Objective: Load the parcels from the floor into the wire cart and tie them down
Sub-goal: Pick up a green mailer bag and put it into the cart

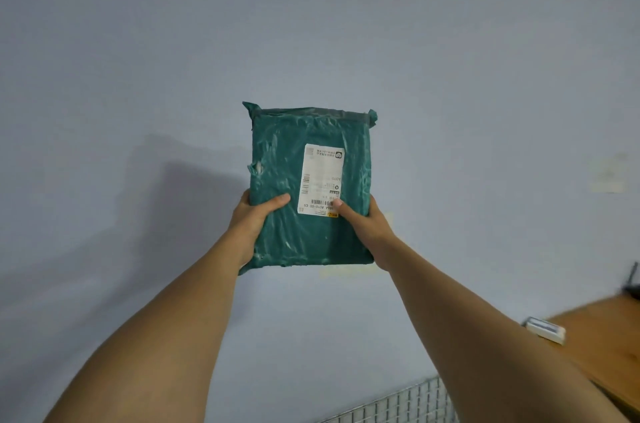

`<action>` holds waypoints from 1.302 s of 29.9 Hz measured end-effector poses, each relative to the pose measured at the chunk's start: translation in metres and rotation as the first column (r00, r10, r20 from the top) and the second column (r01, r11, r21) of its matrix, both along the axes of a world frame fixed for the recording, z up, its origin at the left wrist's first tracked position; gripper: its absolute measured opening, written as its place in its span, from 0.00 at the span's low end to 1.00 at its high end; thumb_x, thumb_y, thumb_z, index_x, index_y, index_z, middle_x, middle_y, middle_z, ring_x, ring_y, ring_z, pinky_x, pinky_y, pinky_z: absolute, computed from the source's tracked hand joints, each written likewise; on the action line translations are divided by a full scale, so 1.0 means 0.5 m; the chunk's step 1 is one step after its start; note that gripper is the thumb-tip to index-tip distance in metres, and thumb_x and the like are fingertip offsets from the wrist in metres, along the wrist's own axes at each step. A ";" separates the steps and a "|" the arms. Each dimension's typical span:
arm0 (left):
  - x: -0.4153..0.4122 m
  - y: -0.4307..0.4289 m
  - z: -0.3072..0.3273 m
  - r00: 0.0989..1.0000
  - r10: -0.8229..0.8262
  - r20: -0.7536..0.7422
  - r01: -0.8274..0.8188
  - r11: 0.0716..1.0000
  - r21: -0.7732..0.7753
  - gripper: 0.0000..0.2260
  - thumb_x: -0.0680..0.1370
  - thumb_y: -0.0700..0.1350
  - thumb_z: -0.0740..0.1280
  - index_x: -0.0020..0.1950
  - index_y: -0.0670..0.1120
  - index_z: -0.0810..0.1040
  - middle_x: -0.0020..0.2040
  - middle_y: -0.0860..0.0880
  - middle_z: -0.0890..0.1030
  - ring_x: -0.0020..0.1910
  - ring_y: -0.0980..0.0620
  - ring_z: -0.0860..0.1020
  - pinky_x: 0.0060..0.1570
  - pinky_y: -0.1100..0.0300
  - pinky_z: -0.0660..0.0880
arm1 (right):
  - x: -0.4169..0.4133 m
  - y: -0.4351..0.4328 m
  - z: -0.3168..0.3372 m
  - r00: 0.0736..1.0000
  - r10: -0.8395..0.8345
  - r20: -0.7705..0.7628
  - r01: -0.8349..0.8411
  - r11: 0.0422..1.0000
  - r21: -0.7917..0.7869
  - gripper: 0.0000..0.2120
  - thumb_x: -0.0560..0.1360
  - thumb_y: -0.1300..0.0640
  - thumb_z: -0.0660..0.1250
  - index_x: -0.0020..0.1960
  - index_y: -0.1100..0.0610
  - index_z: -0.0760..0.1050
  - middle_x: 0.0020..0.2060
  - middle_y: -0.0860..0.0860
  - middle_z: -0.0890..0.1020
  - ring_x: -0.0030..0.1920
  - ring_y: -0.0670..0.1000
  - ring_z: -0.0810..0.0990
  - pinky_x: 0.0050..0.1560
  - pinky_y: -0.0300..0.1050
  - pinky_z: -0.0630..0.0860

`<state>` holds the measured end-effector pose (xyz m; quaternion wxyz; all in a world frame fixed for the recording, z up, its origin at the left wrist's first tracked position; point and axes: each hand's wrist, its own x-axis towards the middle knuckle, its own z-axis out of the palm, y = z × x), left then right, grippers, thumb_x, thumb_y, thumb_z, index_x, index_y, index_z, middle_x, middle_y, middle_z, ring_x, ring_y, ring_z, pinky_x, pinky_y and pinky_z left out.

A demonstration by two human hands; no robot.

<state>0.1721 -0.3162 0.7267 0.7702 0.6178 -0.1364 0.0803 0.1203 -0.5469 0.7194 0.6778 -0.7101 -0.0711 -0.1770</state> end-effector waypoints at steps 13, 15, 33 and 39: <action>-0.172 -0.809 0.009 0.810 -0.585 0.040 0.586 0.810 -0.027 0.37 0.59 0.55 0.85 0.65 0.53 0.77 0.56 0.47 0.86 0.53 0.41 0.86 0.54 0.38 0.82 | -0.421 -0.679 0.005 0.802 -0.597 -0.018 0.596 0.802 -0.047 0.34 0.72 0.36 0.74 0.71 0.43 0.65 0.61 0.46 0.80 0.58 0.51 0.81 0.57 0.50 0.81; -0.225 -0.932 0.015 0.758 -0.650 0.053 0.652 0.758 -0.029 0.38 0.58 0.56 0.86 0.66 0.52 0.77 0.57 0.46 0.86 0.53 0.41 0.86 0.54 0.38 0.83 | -0.499 -0.775 0.013 0.760 -0.650 -0.009 0.649 0.760 -0.038 0.33 0.72 0.36 0.75 0.70 0.42 0.64 0.60 0.46 0.81 0.58 0.51 0.82 0.57 0.51 0.81; -0.532 -1.685 0.021 0.438 -0.898 0.048 0.899 0.438 -0.025 0.32 0.65 0.52 0.85 0.66 0.53 0.77 0.57 0.46 0.86 0.54 0.39 0.85 0.55 0.36 0.82 | -0.889 -1.360 0.002 0.450 -0.893 0.021 0.893 0.449 -0.038 0.45 0.64 0.27 0.76 0.74 0.43 0.65 0.64 0.46 0.80 0.62 0.52 0.81 0.64 0.58 0.80; -0.497 -1.865 0.015 0.447 -0.894 0.033 0.894 0.446 -0.045 0.36 0.60 0.51 0.86 0.65 0.52 0.78 0.55 0.43 0.87 0.53 0.38 0.86 0.52 0.36 0.83 | -0.853 -1.542 -0.010 0.455 -0.890 0.036 0.890 0.454 -0.043 0.42 0.68 0.31 0.75 0.75 0.45 0.64 0.65 0.47 0.80 0.61 0.51 0.81 0.64 0.56 0.80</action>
